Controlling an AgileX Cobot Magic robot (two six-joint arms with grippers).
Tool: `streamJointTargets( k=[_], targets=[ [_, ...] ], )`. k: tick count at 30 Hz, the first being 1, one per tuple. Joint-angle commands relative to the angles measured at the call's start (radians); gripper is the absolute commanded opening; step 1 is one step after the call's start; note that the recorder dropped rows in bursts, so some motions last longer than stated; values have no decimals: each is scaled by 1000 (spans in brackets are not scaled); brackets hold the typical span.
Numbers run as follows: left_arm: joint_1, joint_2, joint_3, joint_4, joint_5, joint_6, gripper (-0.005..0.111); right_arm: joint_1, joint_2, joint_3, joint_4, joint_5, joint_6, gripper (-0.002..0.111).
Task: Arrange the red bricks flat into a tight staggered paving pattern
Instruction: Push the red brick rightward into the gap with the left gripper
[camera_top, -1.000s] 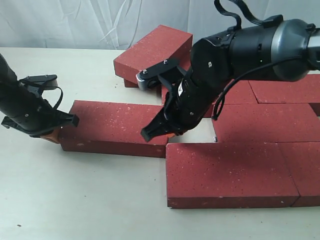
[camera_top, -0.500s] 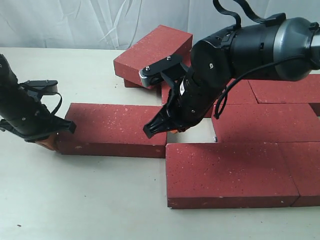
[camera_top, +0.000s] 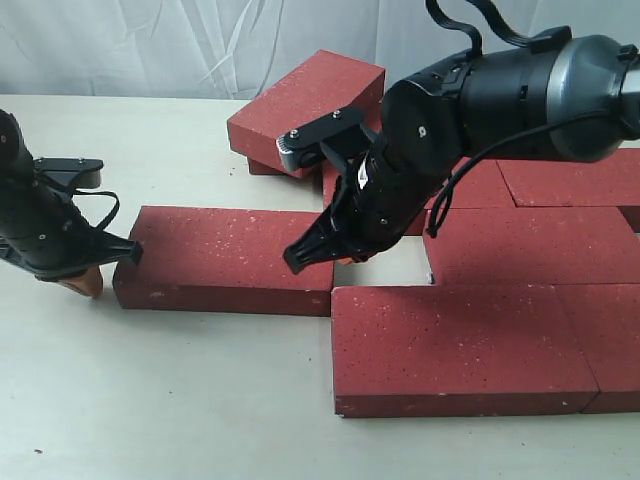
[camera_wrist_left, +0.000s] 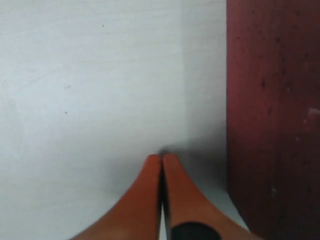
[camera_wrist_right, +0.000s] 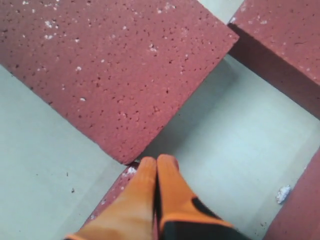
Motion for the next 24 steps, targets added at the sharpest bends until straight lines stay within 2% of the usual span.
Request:
streamJointTargets(
  k=[1,11,24],
  targets=[
    [-2,1,3,-33,-24,-7,0,-4,-2,-4,26,-11,-1,-1],
    [-2,1,3,-76,-37,-7,0,-4,60,-4,289,-19,-232,-1],
    [-4,1,3,-99,-41,-3,0,-4,145,-4,324,-73,-255,-1]
  ],
)
